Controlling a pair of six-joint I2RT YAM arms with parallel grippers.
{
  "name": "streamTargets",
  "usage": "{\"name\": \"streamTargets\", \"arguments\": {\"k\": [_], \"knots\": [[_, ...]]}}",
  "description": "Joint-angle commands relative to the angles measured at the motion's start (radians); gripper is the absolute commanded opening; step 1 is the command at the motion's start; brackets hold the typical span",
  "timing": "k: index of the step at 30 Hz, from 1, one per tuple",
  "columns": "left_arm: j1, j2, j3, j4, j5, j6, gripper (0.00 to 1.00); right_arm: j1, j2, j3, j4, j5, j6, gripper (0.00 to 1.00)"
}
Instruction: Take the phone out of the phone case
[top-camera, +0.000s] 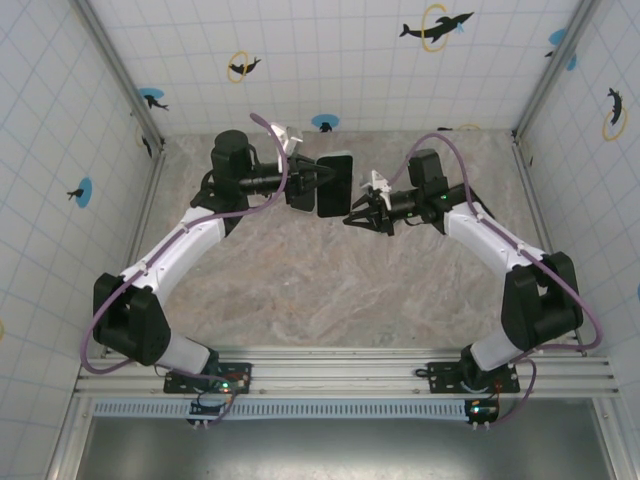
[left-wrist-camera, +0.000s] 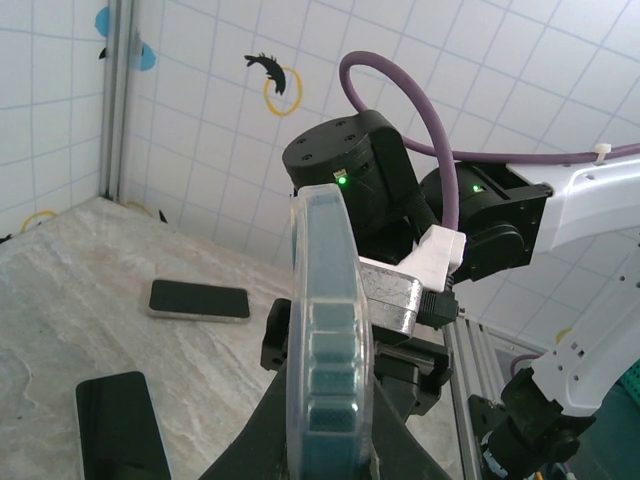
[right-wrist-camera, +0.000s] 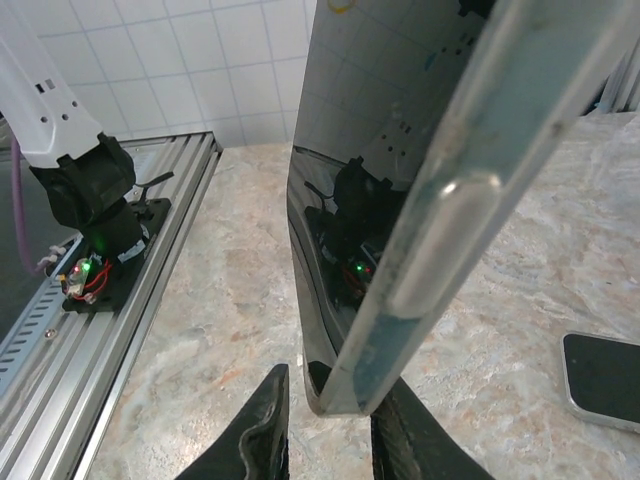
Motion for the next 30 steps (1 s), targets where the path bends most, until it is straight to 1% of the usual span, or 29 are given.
{"name": "streamTargets", "arguments": {"k": [1, 7, 10, 12, 16, 30], "knots": [[0.002, -0.008, 0.002, 0.076, 0.043, -0.005, 0.0, 0.0, 0.008, 0.023, 0.044, -0.046, 0.024, 0.25], [0.002, 0.001, 0.007, 0.09, 0.047, -0.016, 0.0, -0.004, 0.001, -0.003, 0.149, -0.062, 0.109, 0.23], [0.001, 0.003, 0.005, 0.104, 0.048, -0.028, 0.0, -0.009, 0.008, 0.003, 0.131, -0.064, 0.101, 0.19], [0.001, 0.002, 0.005, 0.104, 0.046, -0.029, 0.0, -0.012, 0.008, 0.0, 0.114, -0.064, 0.082, 0.19], [0.002, -0.001, 0.002, 0.105, 0.048, -0.032, 0.0, -0.014, 0.008, -0.002, 0.065, -0.069, 0.049, 0.21], [0.002, 0.001, -0.001, 0.125, 0.043, -0.045, 0.0, -0.014, 0.01, -0.006, 0.039, -0.053, 0.016, 0.23]]}}
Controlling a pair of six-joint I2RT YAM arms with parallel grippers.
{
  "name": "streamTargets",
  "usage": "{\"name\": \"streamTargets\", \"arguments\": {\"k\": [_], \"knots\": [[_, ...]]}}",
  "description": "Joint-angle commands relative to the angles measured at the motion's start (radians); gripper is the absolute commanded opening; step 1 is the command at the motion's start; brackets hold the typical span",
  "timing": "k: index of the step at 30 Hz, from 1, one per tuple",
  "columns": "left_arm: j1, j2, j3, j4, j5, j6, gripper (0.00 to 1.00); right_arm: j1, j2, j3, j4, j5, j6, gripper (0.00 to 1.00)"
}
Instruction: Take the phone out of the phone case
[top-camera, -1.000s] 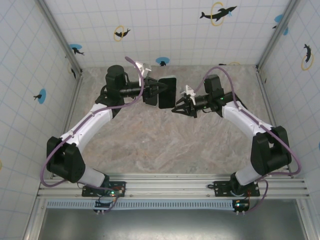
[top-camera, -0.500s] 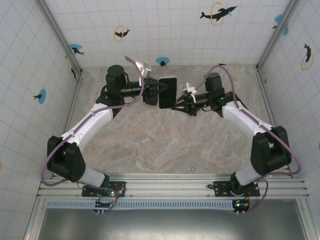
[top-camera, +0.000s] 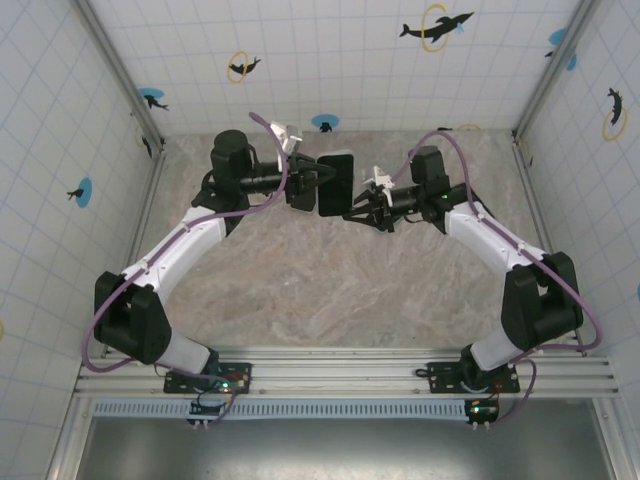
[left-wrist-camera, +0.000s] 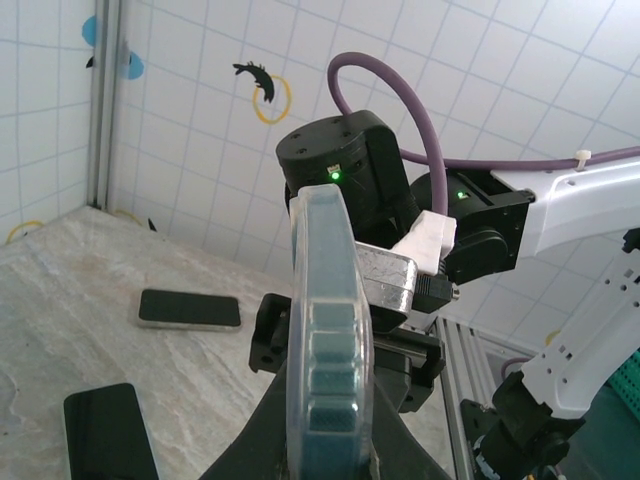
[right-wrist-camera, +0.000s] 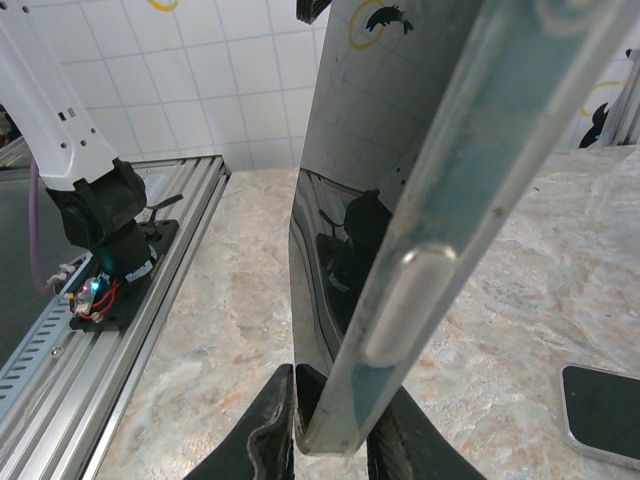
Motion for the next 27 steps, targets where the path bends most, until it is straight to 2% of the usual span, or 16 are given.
{"name": "streamTargets", "arguments": {"k": [1, 8, 14, 21, 27], "knots": [[0.002, -0.006, -0.001, 0.075, 0.023, -0.015, 0.0, -0.004, 0.01, -0.007, -0.032, -0.008, -0.029, 0.24], [0.002, -0.012, -0.022, 0.11, 0.027, -0.061, 0.0, 0.0, 0.01, -0.003, -0.031, -0.008, -0.031, 0.23], [0.002, -0.014, -0.024, 0.115, 0.027, -0.075, 0.0, 0.001, 0.011, 0.0, -0.034, -0.008, -0.04, 0.17], [0.002, -0.026, -0.029, 0.118, 0.02, -0.081, 0.0, 0.004, 0.007, -0.003, -0.064, -0.008, -0.076, 0.17], [0.001, -0.026, -0.033, 0.136, 0.036, -0.13, 0.0, 0.018, -0.004, 0.005, -0.093, 0.066, -0.14, 0.14]]}}
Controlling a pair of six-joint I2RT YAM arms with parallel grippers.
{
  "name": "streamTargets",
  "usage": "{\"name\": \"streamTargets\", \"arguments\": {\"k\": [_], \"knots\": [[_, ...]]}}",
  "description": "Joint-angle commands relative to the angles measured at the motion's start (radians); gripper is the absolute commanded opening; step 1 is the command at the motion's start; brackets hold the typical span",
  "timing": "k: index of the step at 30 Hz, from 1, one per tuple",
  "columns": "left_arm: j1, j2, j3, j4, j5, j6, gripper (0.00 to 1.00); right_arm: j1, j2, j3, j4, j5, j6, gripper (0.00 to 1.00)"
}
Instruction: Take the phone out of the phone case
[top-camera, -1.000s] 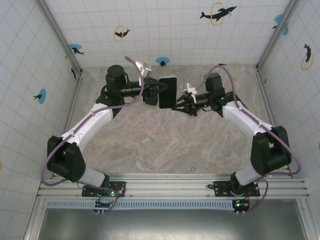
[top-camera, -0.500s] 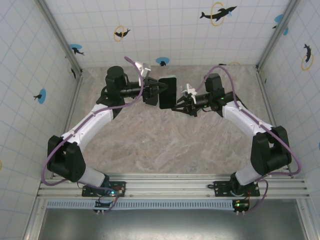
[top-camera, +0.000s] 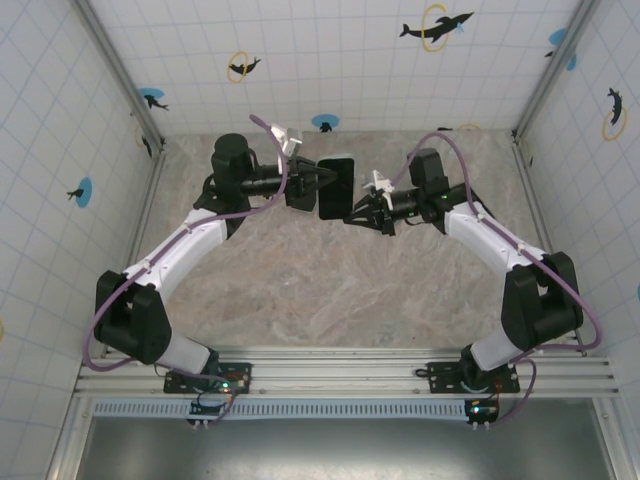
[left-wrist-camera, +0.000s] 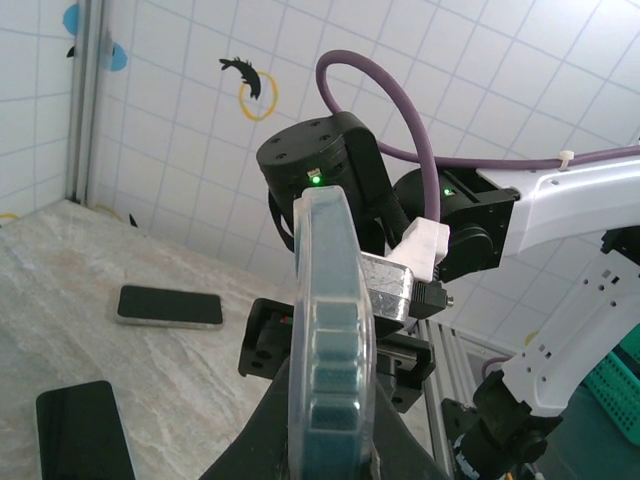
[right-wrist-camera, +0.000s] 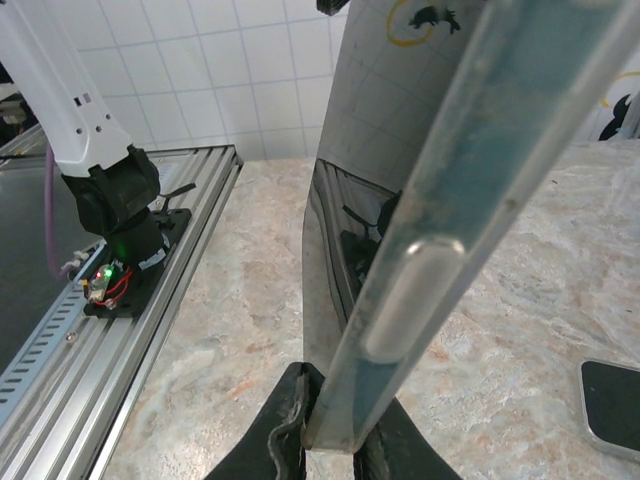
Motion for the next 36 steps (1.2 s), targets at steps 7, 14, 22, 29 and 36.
{"name": "streamTargets", "arguments": {"k": [7, 14, 22, 29, 36], "knots": [[0.003, -0.025, 0.008, 0.102, 0.063, -0.158, 0.0, 0.018, -0.045, -0.018, 0.014, 0.1, -0.087, 0.13], [0.003, -0.028, 0.003, 0.115, 0.078, -0.223, 0.0, 0.049, -0.118, -0.086, 0.113, 0.21, -0.108, 0.13], [-0.003, -0.033, -0.02, 0.165, 0.078, -0.293, 0.0, 0.059, -0.172, -0.122, 0.224, 0.26, -0.081, 0.11], [-0.026, -0.03, -0.022, 0.166, 0.084, -0.32, 0.0, 0.073, -0.213, -0.145, 0.3, 0.348, -0.111, 0.1], [-0.033, -0.027, -0.019, 0.172, 0.081, -0.333, 0.0, 0.079, -0.236, -0.151, 0.354, 0.381, -0.087, 0.09]]}}
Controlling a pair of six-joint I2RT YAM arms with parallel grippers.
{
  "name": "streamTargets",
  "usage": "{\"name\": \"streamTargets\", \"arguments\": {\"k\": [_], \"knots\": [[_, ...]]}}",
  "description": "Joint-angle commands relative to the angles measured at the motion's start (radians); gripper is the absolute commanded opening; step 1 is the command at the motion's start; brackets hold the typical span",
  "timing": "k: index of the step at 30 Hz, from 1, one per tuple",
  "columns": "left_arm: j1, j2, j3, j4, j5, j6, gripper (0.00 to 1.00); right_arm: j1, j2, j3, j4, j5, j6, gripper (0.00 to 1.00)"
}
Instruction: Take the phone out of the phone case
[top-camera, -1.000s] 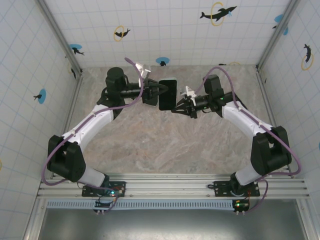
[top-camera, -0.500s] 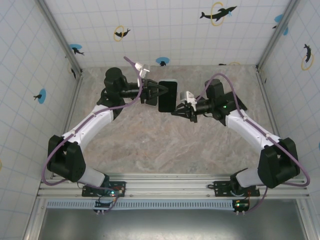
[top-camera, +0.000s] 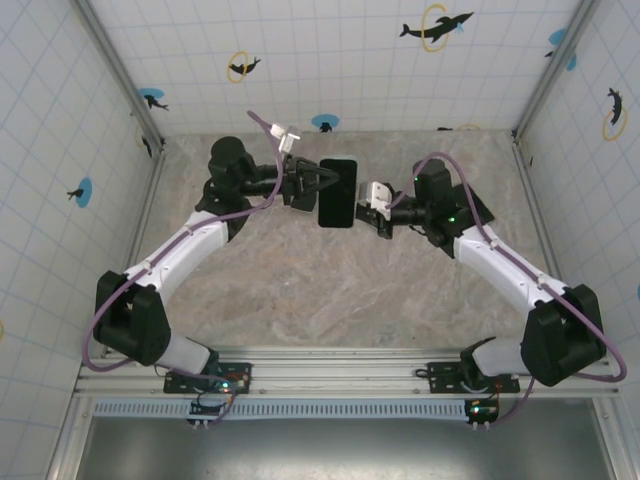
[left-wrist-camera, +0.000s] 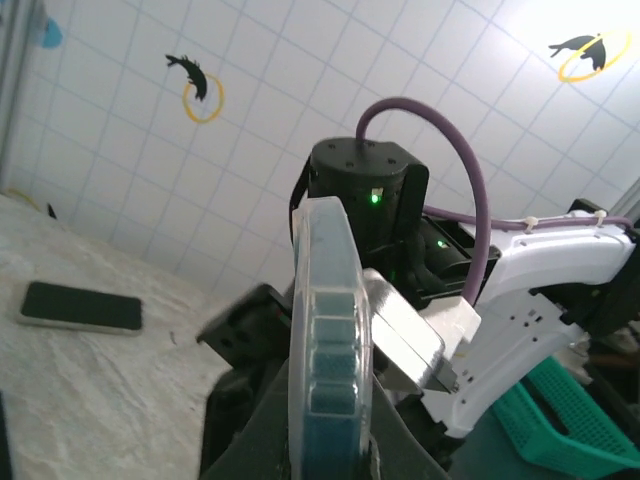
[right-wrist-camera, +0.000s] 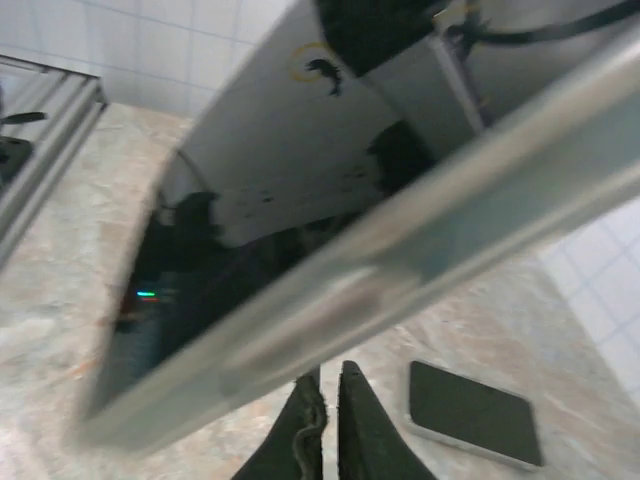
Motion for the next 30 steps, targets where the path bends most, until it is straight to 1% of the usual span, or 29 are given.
{"name": "streamTargets", "arguments": {"k": [1, 3, 7, 10, 14, 19, 22, 27, 30], "knots": [[-0.012, -0.02, 0.005, 0.019, 0.009, -0.049, 0.0, 0.0, -0.04, -0.013, 0.152, 0.033, 0.034, 0.09], [-0.014, -0.022, 0.0, 0.023, 0.003, -0.046, 0.0, -0.004, -0.038, -0.011, 0.171, 0.01, 0.069, 0.09], [-0.014, -0.031, 0.004, 0.009, -0.033, -0.009, 0.0, -0.013, -0.029, 0.002, 0.126, -0.041, 0.106, 0.1], [-0.014, -0.037, 0.027, -0.002, -0.048, 0.037, 0.0, -0.022, -0.031, -0.014, 0.059, -0.062, 0.104, 0.16], [-0.009, -0.057, 0.055, -0.065, -0.053, 0.155, 0.0, -0.03, -0.041, -0.029, -0.091, -0.089, 0.068, 0.26], [0.006, -0.062, 0.062, -0.067, -0.048, 0.181, 0.0, -0.032, -0.051, -0.042, -0.18, -0.151, 0.055, 0.34], [0.008, -0.055, 0.066, -0.065, -0.044, 0.178, 0.0, -0.022, -0.046, -0.044, -0.148, -0.178, 0.087, 0.36], [0.008, -0.048, 0.053, -0.03, -0.036, 0.147, 0.0, -0.013, -0.038, -0.064, 0.009, -0.196, 0.197, 0.35], [0.009, -0.05, 0.047, -0.026, -0.034, 0.138, 0.0, -0.011, -0.017, -0.039, 0.024, -0.206, 0.213, 0.35]]}}
